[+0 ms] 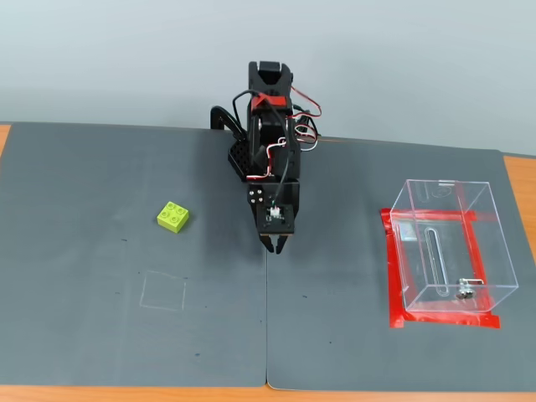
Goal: Pick the green lego block and place it into the transparent box
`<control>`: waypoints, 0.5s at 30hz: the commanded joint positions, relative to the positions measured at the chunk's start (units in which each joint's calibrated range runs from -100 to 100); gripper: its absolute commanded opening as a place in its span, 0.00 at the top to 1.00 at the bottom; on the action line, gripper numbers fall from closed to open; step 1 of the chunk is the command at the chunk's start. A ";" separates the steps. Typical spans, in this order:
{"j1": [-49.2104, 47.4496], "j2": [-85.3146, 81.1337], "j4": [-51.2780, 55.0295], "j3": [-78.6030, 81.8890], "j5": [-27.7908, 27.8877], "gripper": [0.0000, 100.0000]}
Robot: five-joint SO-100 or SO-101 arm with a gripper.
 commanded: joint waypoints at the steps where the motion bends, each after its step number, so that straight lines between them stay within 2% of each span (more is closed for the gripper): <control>1: -0.10 9.73 0.22 -8.54 -0.08 0.98; 9: 0.27 20.58 2.56 -21.75 -0.08 0.97; 15: 7.21 21.52 12.54 -27.17 -0.19 0.97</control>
